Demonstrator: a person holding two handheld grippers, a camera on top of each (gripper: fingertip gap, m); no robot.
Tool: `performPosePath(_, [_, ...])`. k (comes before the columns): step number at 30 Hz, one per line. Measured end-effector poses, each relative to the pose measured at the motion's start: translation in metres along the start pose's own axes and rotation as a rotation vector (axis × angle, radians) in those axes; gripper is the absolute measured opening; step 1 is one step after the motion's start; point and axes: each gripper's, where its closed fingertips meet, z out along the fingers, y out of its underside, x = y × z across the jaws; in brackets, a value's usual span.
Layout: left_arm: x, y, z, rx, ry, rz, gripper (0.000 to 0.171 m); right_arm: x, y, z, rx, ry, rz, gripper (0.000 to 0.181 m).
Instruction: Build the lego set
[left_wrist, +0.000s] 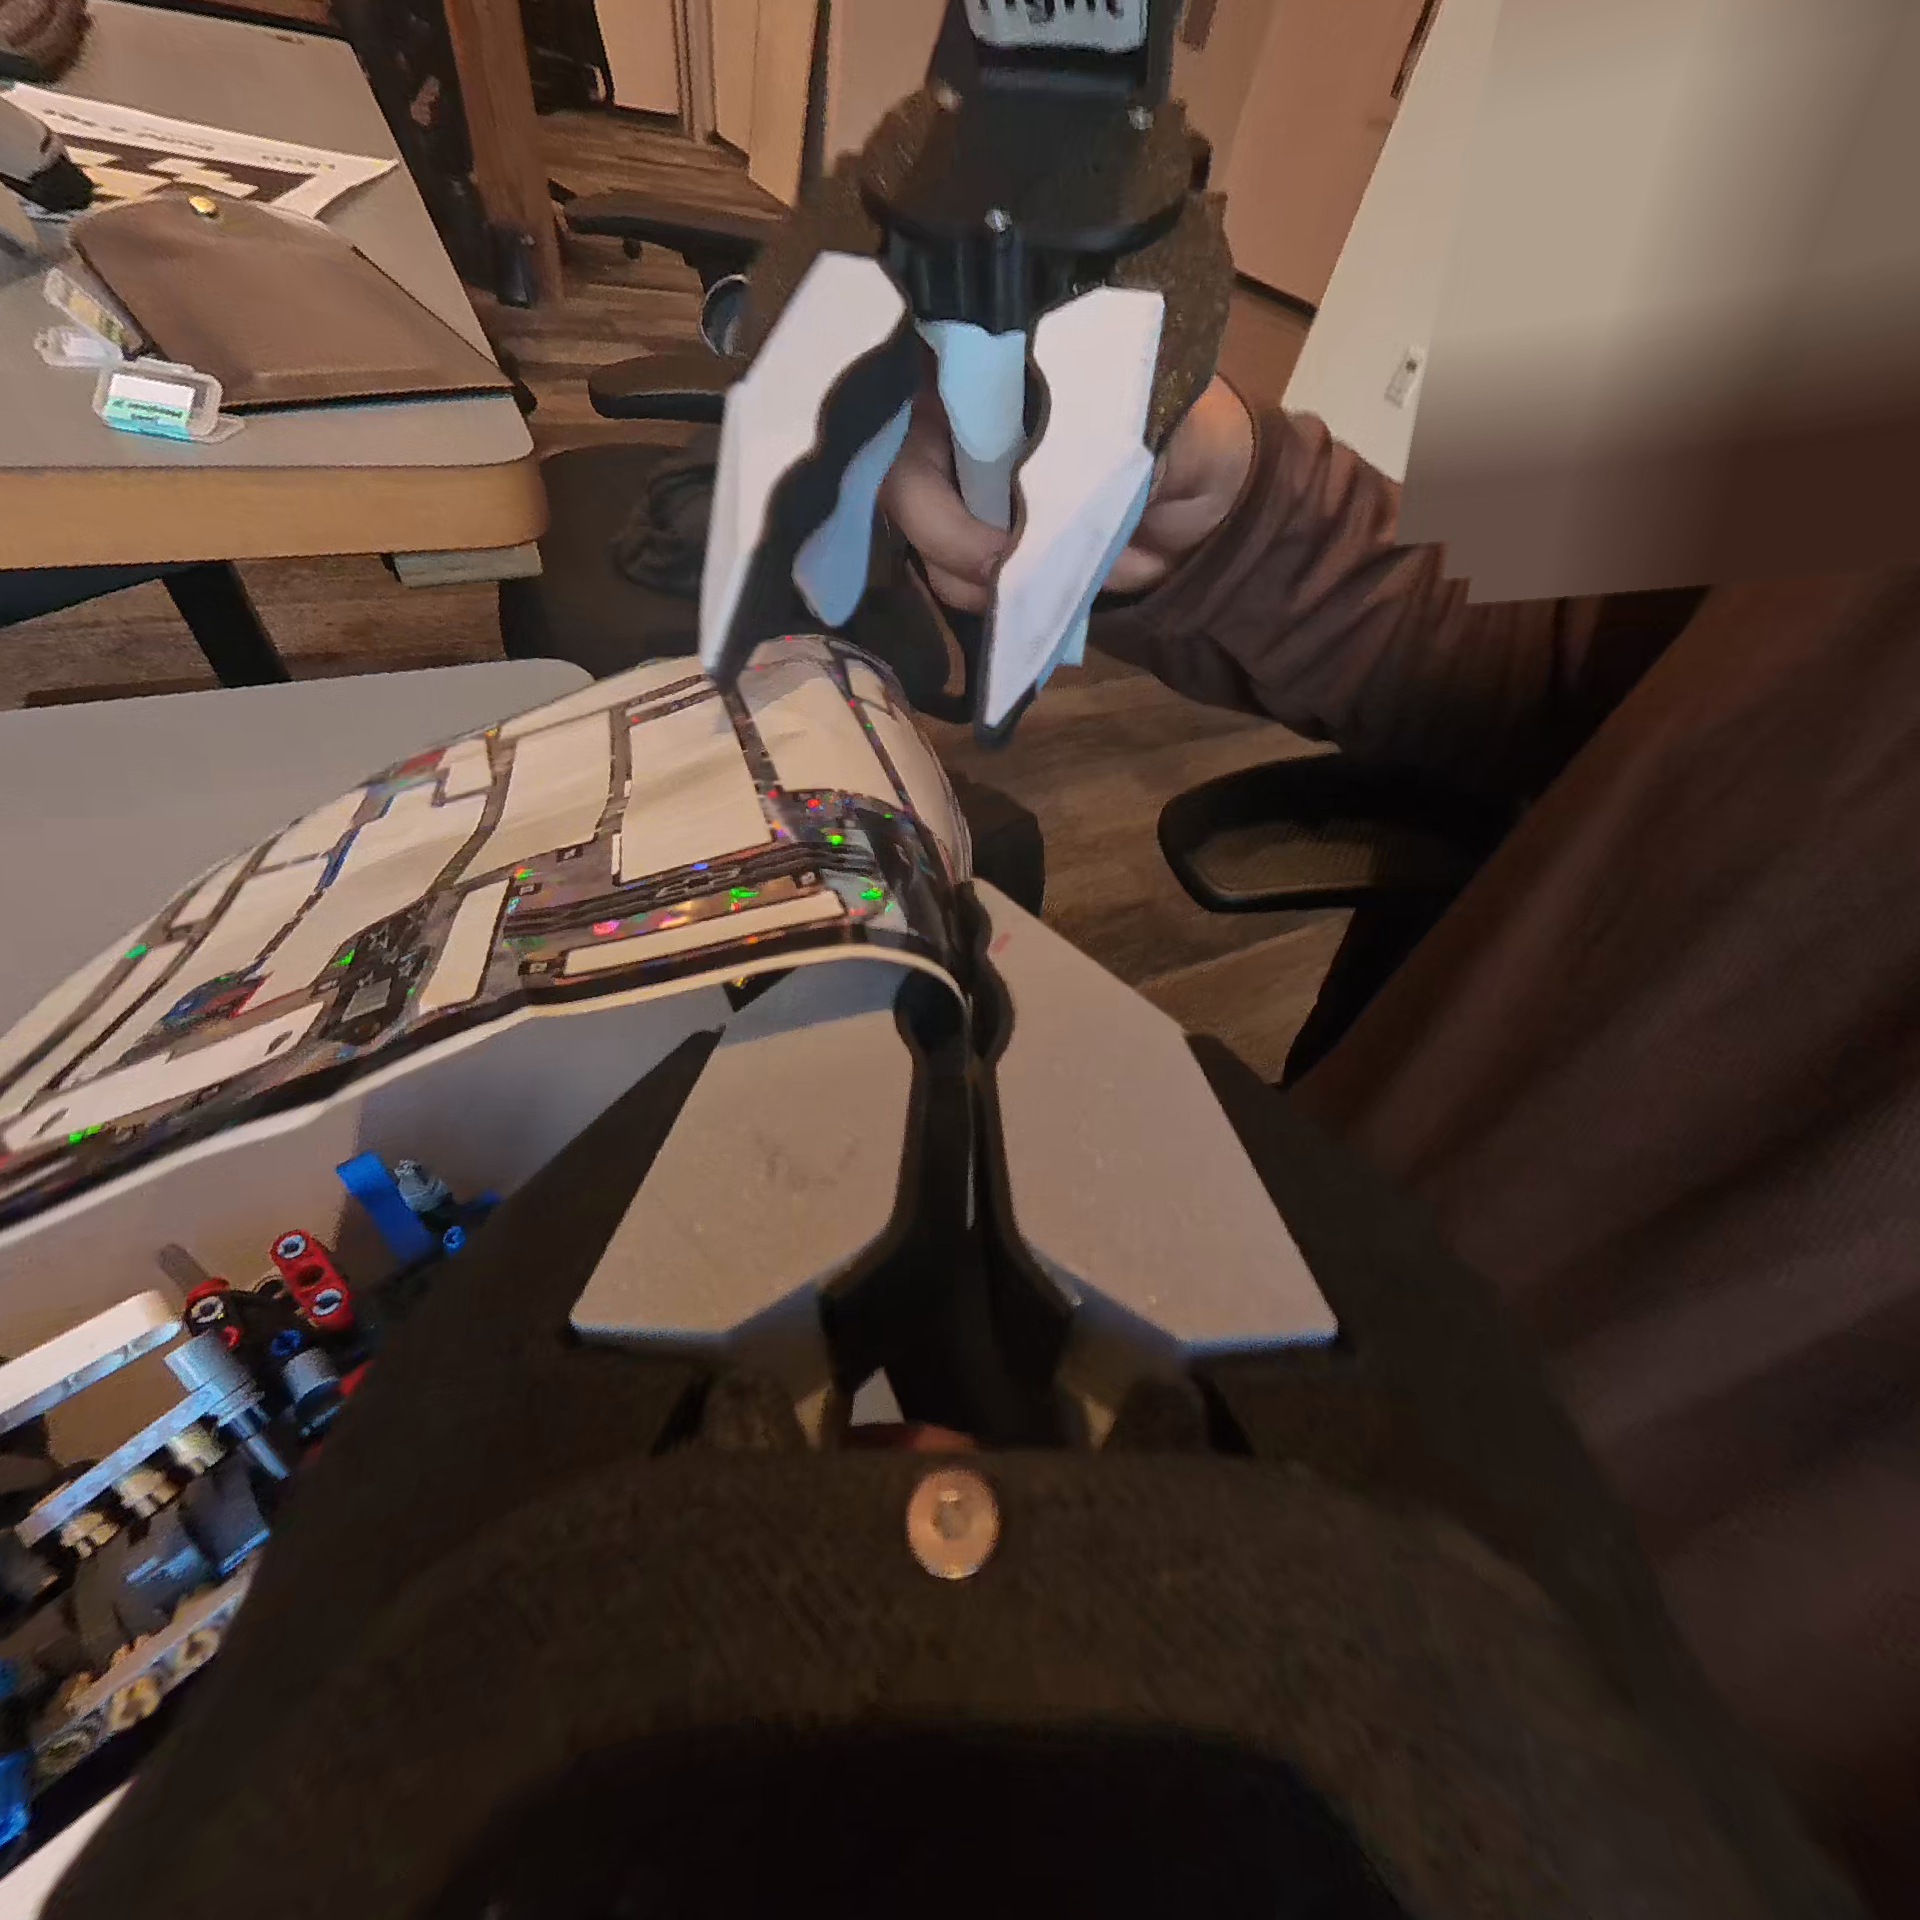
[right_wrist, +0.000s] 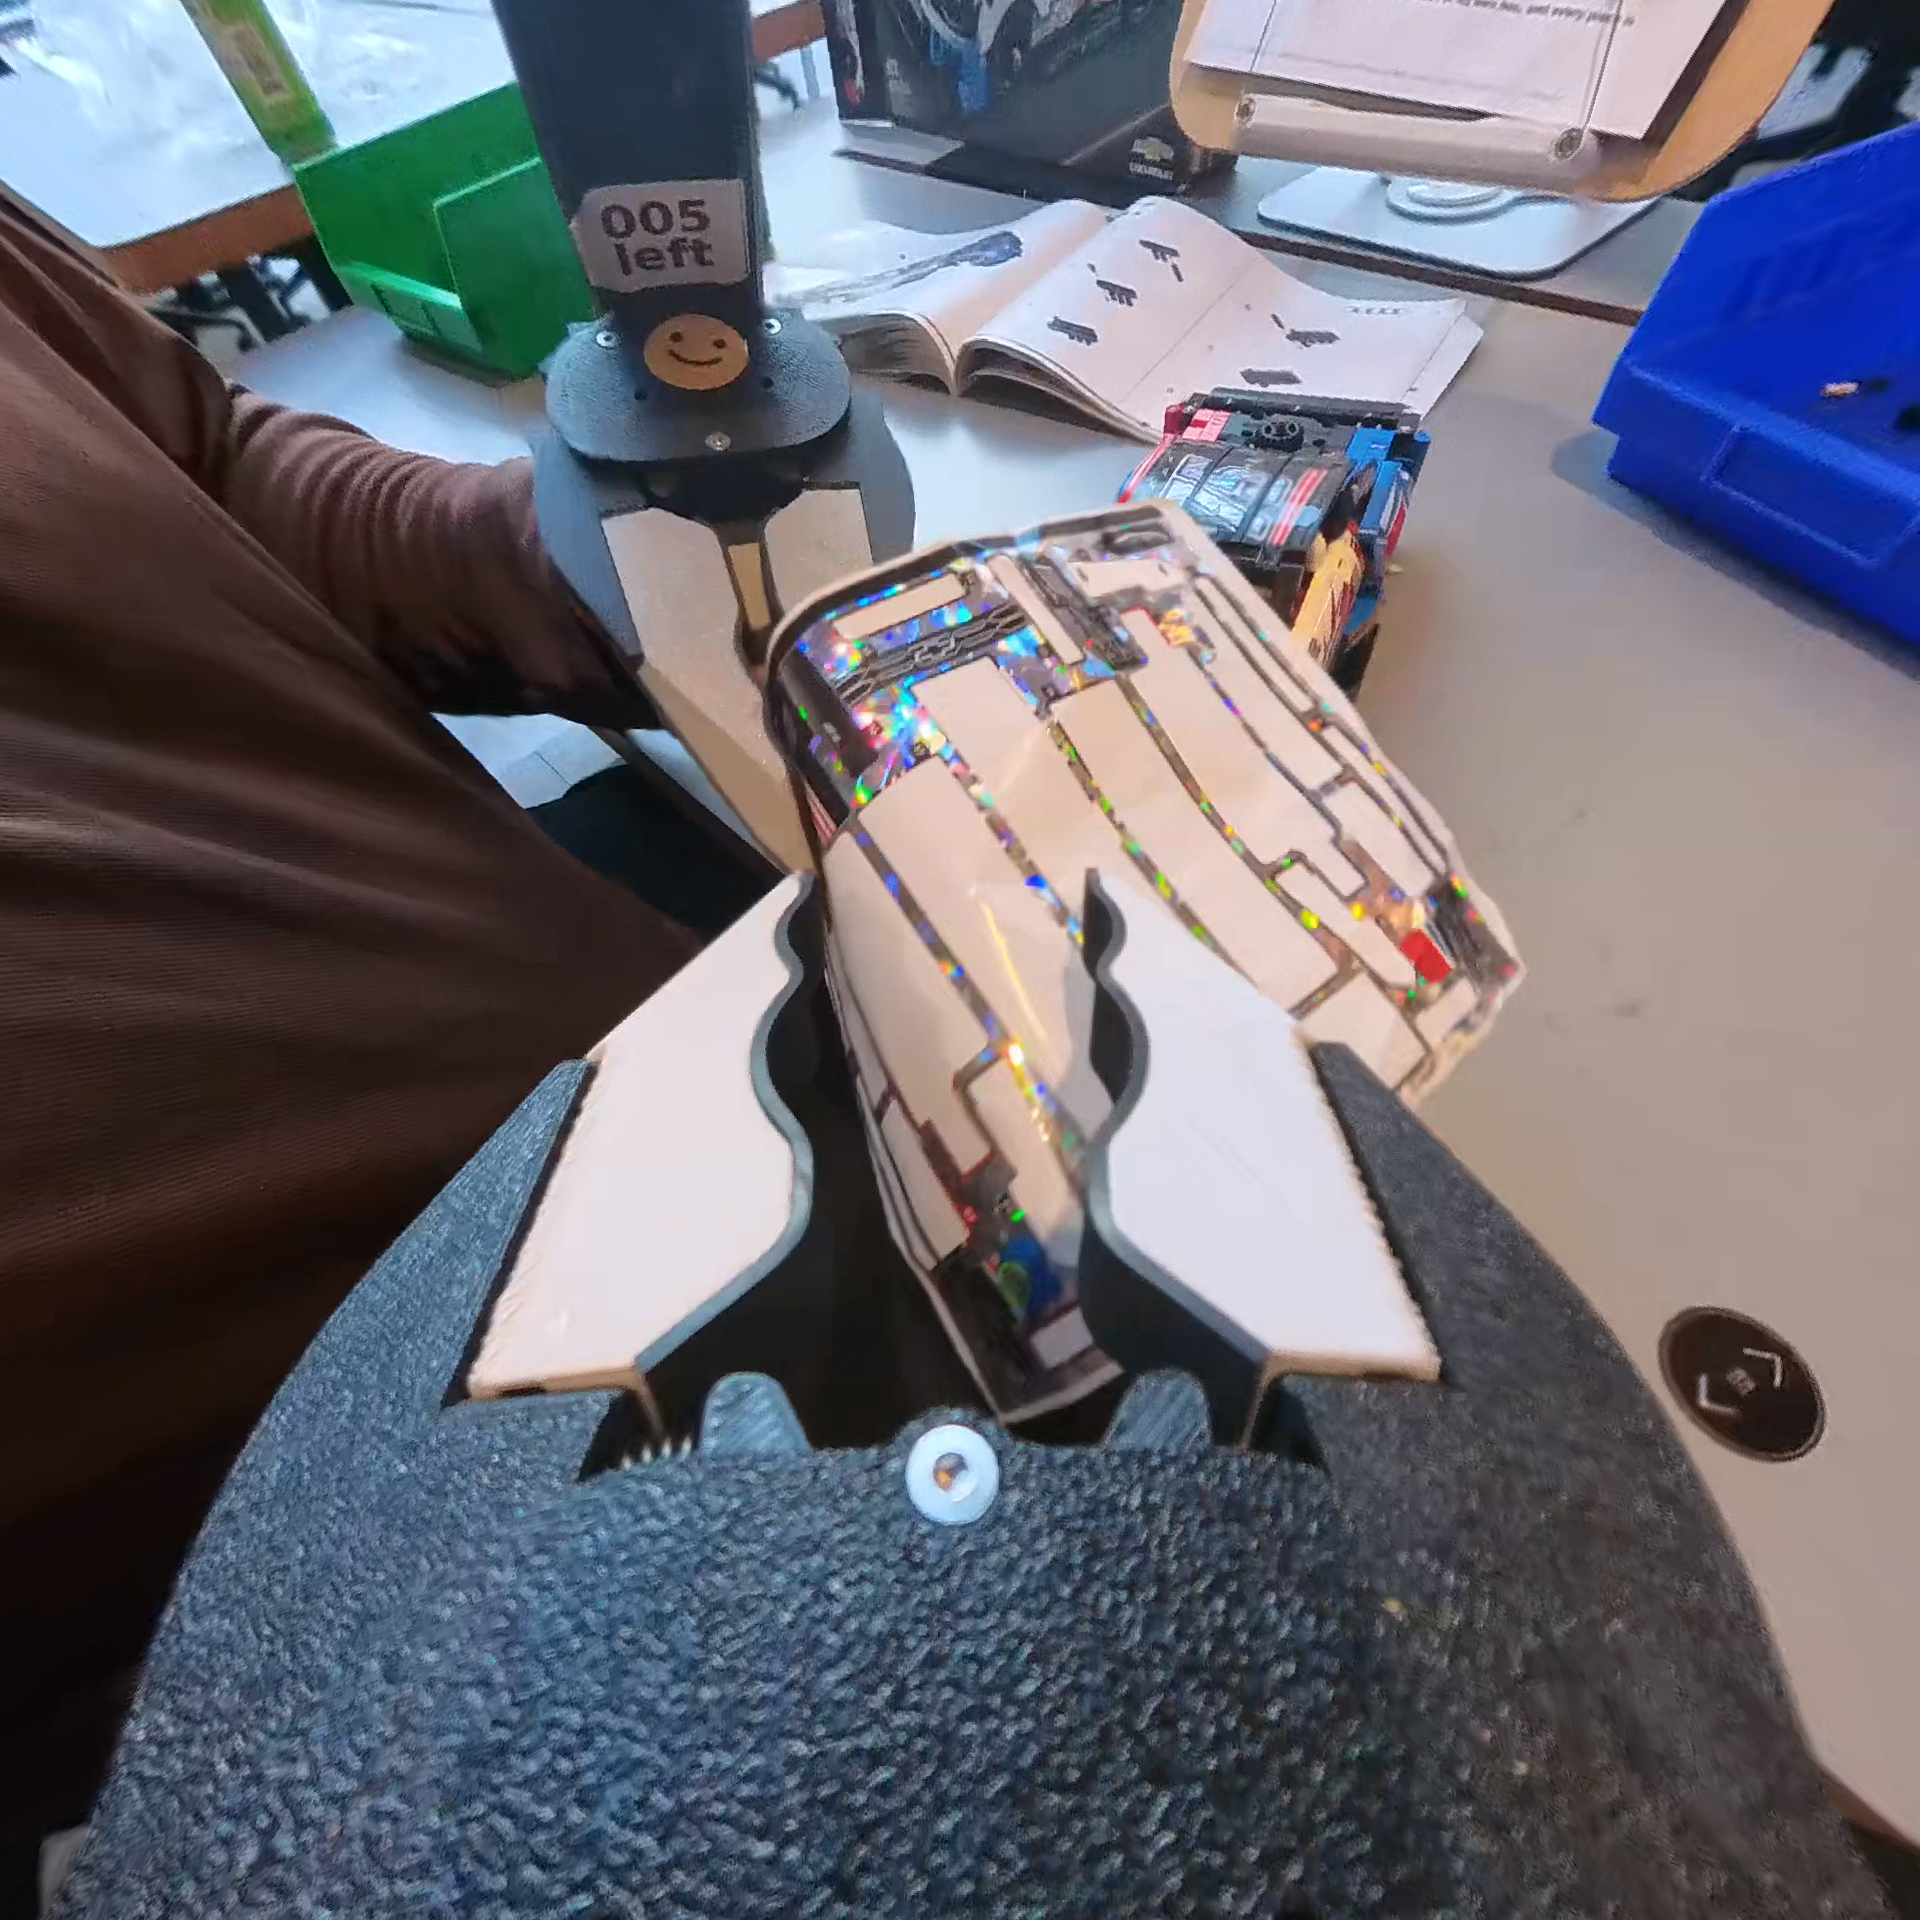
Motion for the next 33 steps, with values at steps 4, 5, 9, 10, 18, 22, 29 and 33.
performPosePath(4, [0.004, 0.008, 0.001, -0.072, -0.002, 0.102, 0.000, -0.009, -0.008, 0.010, -0.023, -0.089, -0.032, 0.050])
performPosePath(5, [0.004, 0.008, 0.001, -0.086, -0.008, 0.133, 0.000, -0.013, -0.008, 0.013, -0.031, -0.116, -0.050, 0.045])
performPosePath(9, [0.008, 0.008, 0.000, -0.127, -0.019, 0.223, 0.000, -0.020, 0.000, 0.025, -0.086, -0.171, -0.088, 0.030])
performPosePath(10, [0.006, 0.010, 0.000, -0.144, -0.035, 0.235, 0.000, -0.021, 0.002, 0.026, -0.088, -0.185, -0.083, 0.024])
performPosePath(18, [-0.007, 0.016, 0.000, -0.167, -0.094, 0.220, 0.000, -0.020, 0.010, 0.025, -0.115, -0.198, -0.062, 0.012])
performPosePath(22, [-0.014, 0.013, -0.005, -0.153, -0.122, 0.149, 0.000, -0.013, 0.013, 0.021, -0.138, -0.174, -0.048, 0.008])
performPosePath(29, [-0.025, -0.006, -0.046, -0.201, -0.372, 0.174, 0.026, -0.008, 0.012, 0.017, -0.106, -0.195, 0.021, 0.007])
performPosePath(33, [-0.019, -0.032, -0.052, -0.188, -0.358, 0.272, 0.041, -0.012, 0.015, 0.022, -0.128, -0.226, 0.019, 0.007])
